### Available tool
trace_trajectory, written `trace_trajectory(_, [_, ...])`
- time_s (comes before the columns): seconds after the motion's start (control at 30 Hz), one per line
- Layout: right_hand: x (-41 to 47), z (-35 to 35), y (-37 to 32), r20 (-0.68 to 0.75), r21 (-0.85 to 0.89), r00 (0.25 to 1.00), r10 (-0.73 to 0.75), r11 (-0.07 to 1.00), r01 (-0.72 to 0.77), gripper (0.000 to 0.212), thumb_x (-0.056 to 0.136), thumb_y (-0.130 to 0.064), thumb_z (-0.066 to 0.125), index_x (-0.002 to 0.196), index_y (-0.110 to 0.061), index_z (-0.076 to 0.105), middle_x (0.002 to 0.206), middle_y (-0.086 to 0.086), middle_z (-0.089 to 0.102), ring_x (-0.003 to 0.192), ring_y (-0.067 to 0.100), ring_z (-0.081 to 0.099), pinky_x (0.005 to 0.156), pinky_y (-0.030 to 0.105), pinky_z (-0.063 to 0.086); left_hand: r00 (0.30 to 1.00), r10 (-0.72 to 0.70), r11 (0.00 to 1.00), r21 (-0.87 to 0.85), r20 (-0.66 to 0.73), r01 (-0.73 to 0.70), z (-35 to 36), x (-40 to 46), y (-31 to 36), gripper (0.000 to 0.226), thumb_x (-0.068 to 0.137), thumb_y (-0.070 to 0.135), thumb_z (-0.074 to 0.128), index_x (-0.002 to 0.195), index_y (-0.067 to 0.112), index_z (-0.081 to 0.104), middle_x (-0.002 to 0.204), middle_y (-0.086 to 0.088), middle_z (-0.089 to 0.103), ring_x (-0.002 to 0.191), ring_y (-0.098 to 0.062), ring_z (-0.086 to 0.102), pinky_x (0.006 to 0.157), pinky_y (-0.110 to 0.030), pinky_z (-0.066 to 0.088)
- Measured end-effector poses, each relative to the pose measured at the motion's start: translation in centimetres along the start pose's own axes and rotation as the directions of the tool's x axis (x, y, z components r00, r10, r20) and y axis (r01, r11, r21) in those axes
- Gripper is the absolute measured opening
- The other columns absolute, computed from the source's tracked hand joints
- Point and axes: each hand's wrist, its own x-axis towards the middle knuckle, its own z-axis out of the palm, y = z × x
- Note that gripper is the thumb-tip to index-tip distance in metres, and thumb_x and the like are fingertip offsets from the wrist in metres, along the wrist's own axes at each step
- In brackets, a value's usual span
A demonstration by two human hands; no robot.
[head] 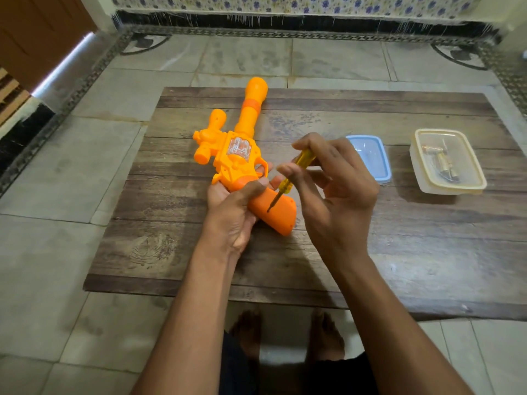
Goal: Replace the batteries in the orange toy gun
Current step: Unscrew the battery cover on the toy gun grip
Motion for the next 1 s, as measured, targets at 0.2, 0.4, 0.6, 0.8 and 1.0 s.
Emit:
trace_trajectory(0.2, [-0.4,-0.3,0.6,0.069,0.164,0.993,0.094,0.981,-0.104,0.025,0.098,0.007,0.058,0.123,0.009,0.062,0.098,0.013,0.074,0.096,0.026,0.076,0.085,0.052,0.059,0.999,-0.038,0.999,0.013,-0.031,0.038,0.3,0.0,0.2,0.039,0.089,-0.021,0.055,0.115,0.007,0.063,0.096,-0.011,0.077,0.079,-0.022,0.078,0.067,-0.039,0.064])
trace_trajectory(0.4, [-0.2,-0.1,-0.1,0.045,0.064,0.999,-0.002,0.998,-0.001,0.017,0.098,-0.008,0.067,0.11,0.005,0.068,0.096,0.014,0.063,0.087,0.024,0.067,0.074,0.031,0.056,0.998,-0.051,0.999,0.004,-0.035,0.052,0.6,-0.5,0.5,0.048,0.091,-0.018,0.054,0.138,-0.006,0.051,0.114,-0.021,0.067,0.068,-0.019,0.076,0.053,-0.029,0.059])
trace_trajectory(0.6, [-0.4,0.0,0.4,0.03,0.082,1.0,0.009,0.997,-0.011,0.036,0.098,0.007,0.059,0.133,0.005,0.061,0.1,0.015,0.066,0.09,0.032,0.073,0.077,0.049,0.059,0.998,-0.057,0.998,-0.014,-0.022,0.056,0.3,0.0,0.3,0.04,0.089,-0.021,0.055,0.115,0.008,0.063,0.103,-0.014,0.075,0.082,-0.024,0.078,0.065,-0.039,0.063])
trace_trajectory(0.8, [-0.5,-0.2,-0.3,0.065,0.094,0.998,0.011,0.995,-0.018,0.026,0.099,-0.001,0.06,0.123,0.006,0.065,0.108,0.017,0.069,0.095,0.025,0.072,0.082,0.041,0.059,0.998,-0.051,0.999,-0.006,-0.038,0.05,0.2,0.1,0.1,0.048,0.089,-0.019,0.057,0.134,-0.004,0.055,0.119,-0.026,0.071,0.095,-0.033,0.076,0.073,-0.042,0.064])
trace_trajectory(1.0, [-0.1,0.3,0.0,-0.043,-0.012,0.999,-0.02,1.0,0.02,0.036,0.096,0.003,0.069,0.131,0.005,0.063,0.093,0.018,0.062,0.083,0.029,0.067,0.076,0.037,0.059,0.999,-0.046,0.997,-0.054,0.003,0.046,0.2,0.1,0.2,0.052,0.089,-0.019,0.054,0.136,0.004,0.053,0.098,-0.01,0.079,0.086,-0.024,0.078,0.068,-0.038,0.063])
